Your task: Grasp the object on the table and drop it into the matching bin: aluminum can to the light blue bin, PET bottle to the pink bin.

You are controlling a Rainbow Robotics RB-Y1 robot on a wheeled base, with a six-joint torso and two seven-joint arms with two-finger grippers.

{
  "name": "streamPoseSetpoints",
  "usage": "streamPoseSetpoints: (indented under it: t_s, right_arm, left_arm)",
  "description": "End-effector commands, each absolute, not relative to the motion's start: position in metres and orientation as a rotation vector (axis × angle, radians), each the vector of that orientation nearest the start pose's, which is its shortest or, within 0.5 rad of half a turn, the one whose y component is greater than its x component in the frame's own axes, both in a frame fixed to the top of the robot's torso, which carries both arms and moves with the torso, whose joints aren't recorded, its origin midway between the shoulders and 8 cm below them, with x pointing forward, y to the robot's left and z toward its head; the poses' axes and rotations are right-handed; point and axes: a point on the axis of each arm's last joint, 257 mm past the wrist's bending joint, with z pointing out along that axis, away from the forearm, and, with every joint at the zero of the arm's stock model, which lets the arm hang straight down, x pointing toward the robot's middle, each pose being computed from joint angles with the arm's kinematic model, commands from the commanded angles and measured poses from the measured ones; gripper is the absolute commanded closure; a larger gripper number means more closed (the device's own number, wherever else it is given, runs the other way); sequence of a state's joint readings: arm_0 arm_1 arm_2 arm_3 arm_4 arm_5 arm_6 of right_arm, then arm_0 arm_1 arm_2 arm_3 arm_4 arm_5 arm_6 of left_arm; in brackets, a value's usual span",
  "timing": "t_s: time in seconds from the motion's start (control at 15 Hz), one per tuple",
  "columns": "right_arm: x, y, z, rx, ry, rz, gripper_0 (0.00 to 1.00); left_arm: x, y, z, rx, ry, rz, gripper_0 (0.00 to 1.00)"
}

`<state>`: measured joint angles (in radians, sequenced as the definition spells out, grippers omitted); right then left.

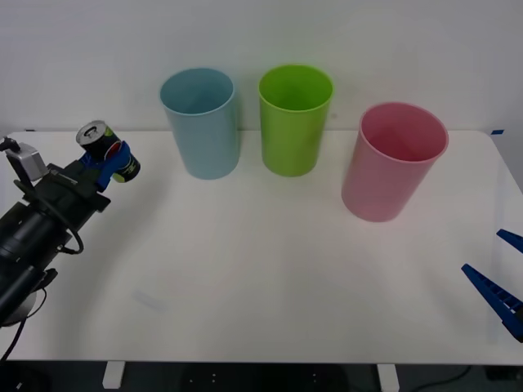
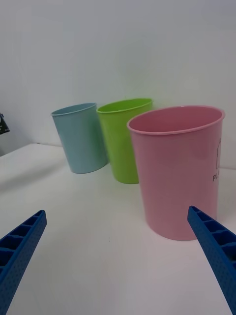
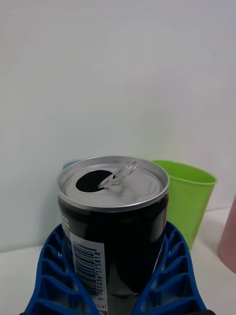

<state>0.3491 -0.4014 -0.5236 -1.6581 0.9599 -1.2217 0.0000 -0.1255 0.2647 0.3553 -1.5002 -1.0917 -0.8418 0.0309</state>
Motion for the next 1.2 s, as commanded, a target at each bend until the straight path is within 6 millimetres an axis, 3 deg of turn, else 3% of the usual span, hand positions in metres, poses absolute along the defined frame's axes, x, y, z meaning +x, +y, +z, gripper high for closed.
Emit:
streamPoseSetpoints:
  t_s: [0.07, 0.6, 1.2]
  right_arm:
    - [0.342, -0.33, -0.169, -0.465, 1.441, 0.567, 0.0]
    - [0.342, -0.33, -0.169, -0.465, 1.441, 0.567, 0.0]
    - [0.342, -0.33, -0.169, -0.465, 1.441, 0.567, 0.0]
  left_arm:
    - [0.535, 0.261, -0.076, 0.277, 1.249, -0.53, 1.0]
    - [0.582, 0.239, -0.014, 0.243, 1.236, -0.546, 0.99]
    - [0.663, 0.205, -0.006, 0.258, 1.317, -0.508, 0.99]
